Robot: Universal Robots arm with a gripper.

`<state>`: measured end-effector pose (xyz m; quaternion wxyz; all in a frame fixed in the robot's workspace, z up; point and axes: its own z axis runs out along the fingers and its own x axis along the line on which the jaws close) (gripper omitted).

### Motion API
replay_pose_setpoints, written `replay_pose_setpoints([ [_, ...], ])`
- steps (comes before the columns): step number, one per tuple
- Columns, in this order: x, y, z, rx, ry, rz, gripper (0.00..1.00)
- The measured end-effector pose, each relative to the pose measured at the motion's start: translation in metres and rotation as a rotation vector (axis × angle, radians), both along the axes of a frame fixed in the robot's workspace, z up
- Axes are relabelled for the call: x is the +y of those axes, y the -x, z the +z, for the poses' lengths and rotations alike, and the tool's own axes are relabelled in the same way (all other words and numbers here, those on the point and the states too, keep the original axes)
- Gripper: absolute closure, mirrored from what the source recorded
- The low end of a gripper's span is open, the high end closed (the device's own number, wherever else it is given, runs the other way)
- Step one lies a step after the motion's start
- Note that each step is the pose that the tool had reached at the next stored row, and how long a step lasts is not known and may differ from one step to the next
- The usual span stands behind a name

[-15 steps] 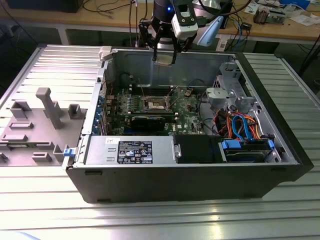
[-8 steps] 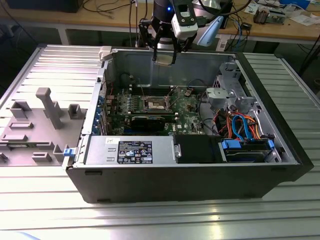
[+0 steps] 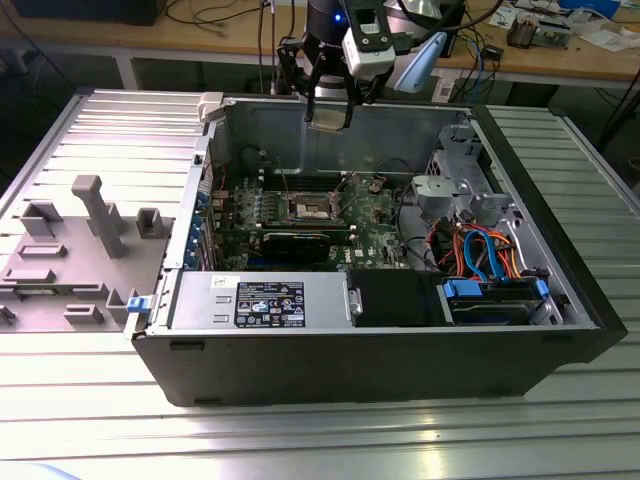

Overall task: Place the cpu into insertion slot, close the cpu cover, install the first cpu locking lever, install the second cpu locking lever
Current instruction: 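Place the cpu into insertion slot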

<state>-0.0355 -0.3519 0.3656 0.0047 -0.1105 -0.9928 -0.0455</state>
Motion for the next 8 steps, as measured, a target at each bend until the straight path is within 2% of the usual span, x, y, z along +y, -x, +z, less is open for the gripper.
replay_pose_setpoints([
  [8,0.0,0.0,0.0,0.0,0.0,-0.014,0.46],
])
